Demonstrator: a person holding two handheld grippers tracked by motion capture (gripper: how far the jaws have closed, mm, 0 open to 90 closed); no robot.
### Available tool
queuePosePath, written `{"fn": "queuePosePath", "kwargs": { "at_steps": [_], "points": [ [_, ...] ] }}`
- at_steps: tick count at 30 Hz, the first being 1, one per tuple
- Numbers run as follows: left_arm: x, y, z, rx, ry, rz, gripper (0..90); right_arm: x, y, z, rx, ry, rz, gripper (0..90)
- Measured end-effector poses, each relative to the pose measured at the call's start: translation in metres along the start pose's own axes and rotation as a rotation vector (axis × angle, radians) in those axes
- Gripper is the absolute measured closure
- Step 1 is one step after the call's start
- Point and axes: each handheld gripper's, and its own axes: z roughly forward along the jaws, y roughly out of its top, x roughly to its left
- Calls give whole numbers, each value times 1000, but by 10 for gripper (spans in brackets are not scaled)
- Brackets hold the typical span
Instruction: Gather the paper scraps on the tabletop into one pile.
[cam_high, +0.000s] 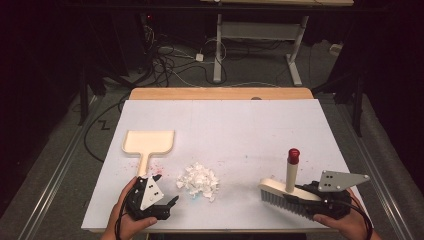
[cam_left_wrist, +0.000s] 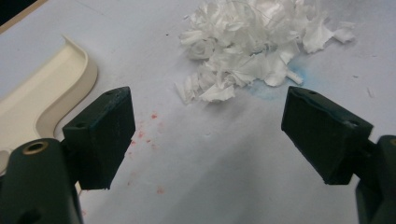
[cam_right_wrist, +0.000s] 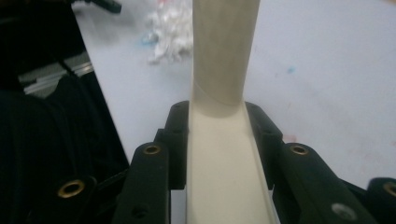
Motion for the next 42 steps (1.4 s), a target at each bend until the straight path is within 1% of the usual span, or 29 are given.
{"fn": "queuePosePath", "kwargs": {
  "at_steps": [1,3,5,7,9,11,12,14,16,18,19,21,22,23,24,25,26,28,29,30,32,33,35,36,37,38,39,40,42],
  "points": [
    [-1,0,0,1,0,2,167,-1,-2,0,23,19,9,676],
    [-1,0,0,2,1,4,167,-6,-6,3,74,73,59,676],
    [-2,0,1,7,1,5,167,-10,-8,6,95,75,92,675],
    [-3,1,1,9,-1,8,167,-19,-7,10,115,69,113,675],
    [-4,2,1,10,-1,14,167,-31,-4,14,130,79,140,670],
    [-4,2,2,9,-5,17,166,-40,1,21,151,57,149,641],
    [-5,2,3,14,-6,19,167,-45,3,25,161,49,146,623],
    [-6,1,4,22,-10,25,167,-55,8,34,212,22,133,588],
    [-7,0,3,24,-13,28,167,-64,12,41,235,19,118,560],
    [-8,0,3,24,-17,36,167,-71,16,48,262,-5,91,521],
    [-8,0,3,23,-17,37,167,-73,20,51,283,-21,59,498],
    [-8,-1,3,27,-20,36,167,-77,25,55,294,-31,27,460],
    [-7,-2,3,28,-18,34,167,-78,27,56,280,-37,10,435],
    [-6,-2,3,27,-19,34,167,-78,30,57,264,-58,-6,405],
    [-6,-2,2,25,-18,31,167,-78,31,59,263,-74,-8,367],
    [-6,-2,2,23,-17,29,167,-78,32,60,259,-110,-29,312],
    [-6,-2,1,22,-13,30,167,-76,33,61,257,-157,-31,276],
    [-6,-2,1,16,-11,28,167,-76,32,60,248,-258,-35,340],
    [-6,-2,0,15,-8,28,166,-76,31,59,242,-359,-36,319],
    [-6,-2,-1,14,-6,27,166,-76,29,56,222,-409,-26,313],
    [-5,-2,-2,11,-1,27,167,-78,23,47,152,-385,16,307],
    [-5,-2,-2,8,-1,25,166,-74,19,42,117,-404,25,299],
    [-5,-2,-2,7,3,24,166,-65,14,34,73,-433,12,286],
    [-5,-2,-3,7,4,24,166,-59,12,29,45,-458,-4,279],
    [-5,-2,-3,7,3,23,166,-53,9,24,8,-467,-9,282],
    [-6,-3,-2,6,5,22,166,-45,6,18,-42,-466,0,280],
    [-6,-2,-2,8,5,24,166,-40,2,15,-75,-464,-1,274],
    [-7,-2,-2,6,4,25,166,-35,-1,12,-101,-468,4,273],
    [-8,-2,-2,10,7,38,166,-27,-7,8,-122,-483,4,272]
  ]
}}
